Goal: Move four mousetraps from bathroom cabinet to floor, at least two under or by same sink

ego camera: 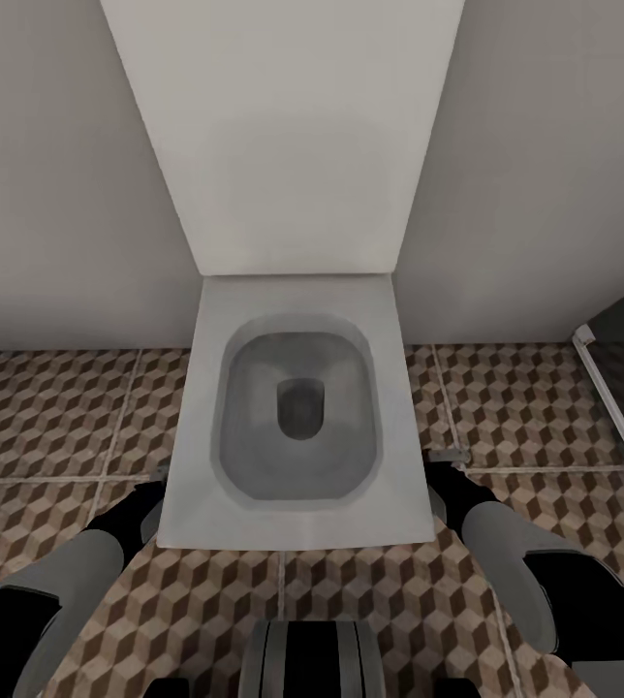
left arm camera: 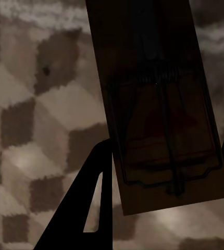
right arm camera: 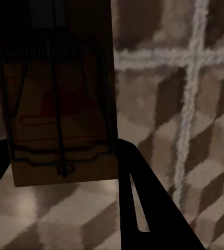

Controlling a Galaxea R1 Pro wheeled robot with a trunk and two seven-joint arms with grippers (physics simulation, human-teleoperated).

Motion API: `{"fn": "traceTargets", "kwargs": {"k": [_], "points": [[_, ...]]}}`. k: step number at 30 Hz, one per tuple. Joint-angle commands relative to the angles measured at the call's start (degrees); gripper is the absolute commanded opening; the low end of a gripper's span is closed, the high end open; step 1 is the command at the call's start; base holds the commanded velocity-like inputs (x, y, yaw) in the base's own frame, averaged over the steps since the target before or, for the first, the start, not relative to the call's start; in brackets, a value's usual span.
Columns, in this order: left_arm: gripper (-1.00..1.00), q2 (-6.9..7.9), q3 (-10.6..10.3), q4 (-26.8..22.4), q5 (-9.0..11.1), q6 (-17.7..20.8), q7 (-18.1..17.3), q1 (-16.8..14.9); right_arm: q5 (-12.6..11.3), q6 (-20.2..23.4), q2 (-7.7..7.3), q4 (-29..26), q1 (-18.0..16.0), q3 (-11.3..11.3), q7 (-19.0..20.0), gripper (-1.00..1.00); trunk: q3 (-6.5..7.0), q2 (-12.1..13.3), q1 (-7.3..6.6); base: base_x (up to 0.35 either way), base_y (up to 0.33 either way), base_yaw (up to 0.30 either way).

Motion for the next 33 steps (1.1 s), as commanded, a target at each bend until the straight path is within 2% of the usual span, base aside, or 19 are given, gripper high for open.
{"fn": "traceTargets", "kwargs": {"k": [1,9,12,33], "points": [[-1.0,0.06,-0.5,-0.2,0.4,0.4,0.6,0.0,-0.1,0.4,0.01,-0.1,0.0,0.1,-0.1,-1.0,-0.03,0.0,-0.01,0.0,0.0,0.0],[-1.0,0.06,-0.5,-0.1,0.4,0.4,0.5,0.0,-0.1,0.4,0.0,-0.1,0.0,0.1,-0.1,-1.0,-0.03,0.0,-0.01,0.0,0.0,0.0],[-1.0,0.06,-0.5,-0.1,0.4,0.4,0.5,0.0,-0.1,0.4,0.0,-0.1,0.0,0.1,-0.1,-1.0,-0.7,-0.1,0.07,0.0,0.0,0.0],[-1.0,-0.03,-0.6,-0.1,0.4,0.4,0.4,0.0,-0.1,0.3,0.15,-0.1,0.0,0.2,-0.1,-1.0,-0.7,-0.1,0.07,0.0,0.0,0.0]]}}
